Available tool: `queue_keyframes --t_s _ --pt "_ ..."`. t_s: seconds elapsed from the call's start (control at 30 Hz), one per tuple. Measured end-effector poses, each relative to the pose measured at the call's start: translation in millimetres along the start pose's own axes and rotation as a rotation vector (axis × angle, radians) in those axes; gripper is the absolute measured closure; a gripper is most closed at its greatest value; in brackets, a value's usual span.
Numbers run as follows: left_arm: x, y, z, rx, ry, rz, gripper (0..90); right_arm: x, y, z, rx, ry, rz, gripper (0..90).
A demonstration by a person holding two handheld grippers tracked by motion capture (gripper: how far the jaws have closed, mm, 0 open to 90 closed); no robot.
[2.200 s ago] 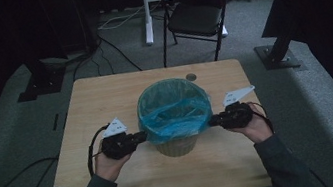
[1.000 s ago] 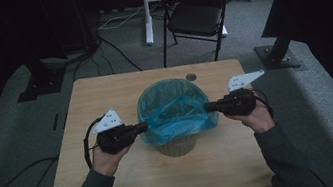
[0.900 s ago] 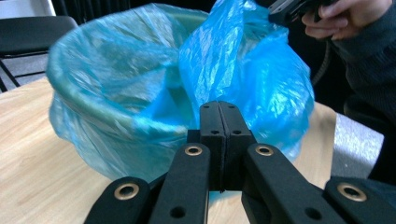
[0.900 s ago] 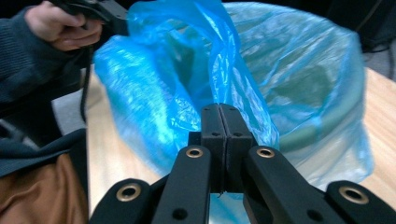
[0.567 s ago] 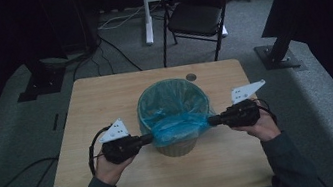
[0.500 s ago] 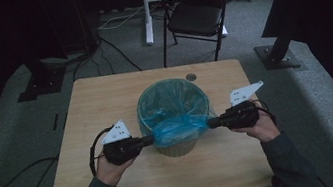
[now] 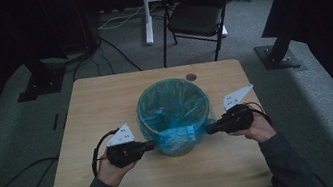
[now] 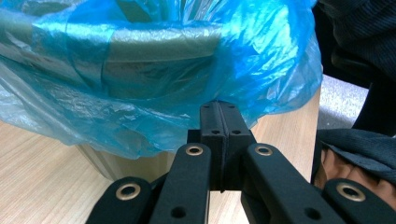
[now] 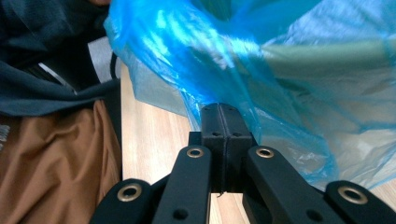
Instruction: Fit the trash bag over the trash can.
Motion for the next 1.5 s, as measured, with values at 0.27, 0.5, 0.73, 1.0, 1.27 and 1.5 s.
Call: queue_keyframes --t_s 0.27,0.5,0.73,1.0,1.27,1.5 --pt "-14.2 2.2 -17.5 -0.031 -0.059 0.042 89.9 14.6 -3.7 -2.2 -0.010 0.046 -0.063 90.0" --pt "-20.7 7.8 -28.1 -0.061 -0.101 0.040 89.8 27.2 6.5 -12.8 -0.055 0.089 -0.097 90.0" --pt "-25.4 -12.3 -17.5 0.017 -0.101 0.068 71.2 23.4 -1.4 -6.9 -0.030 0.072 -0.113 84.3" --pt "-36.7 -35.2 6.5 0.102 -0.082 0.102 62.7 21.1 -7.9 -4.2 0.002 0.064 -0.105 77.7" --pt "-48.4 -28.9 42.5 0.107 -0.032 0.097 61.2 20.3 -5.4 -0.3 0.016 0.055 -0.098 80.2" --pt "-55.5 -10.4 70.5 0.097 0.008 0.066 60.4 19.4 -5.9 1.9 0.019 0.048 -0.098 81.5"
Point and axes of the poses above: each handheld gripper's, and its own axes: y roughly forward along the jaws, z roughly out of its top, x roughly to its right, the point moved 7 cm from there along y, roughly forward along the jaws, and after that the axes turned 11 degrees about y, right-handed, at the moved point
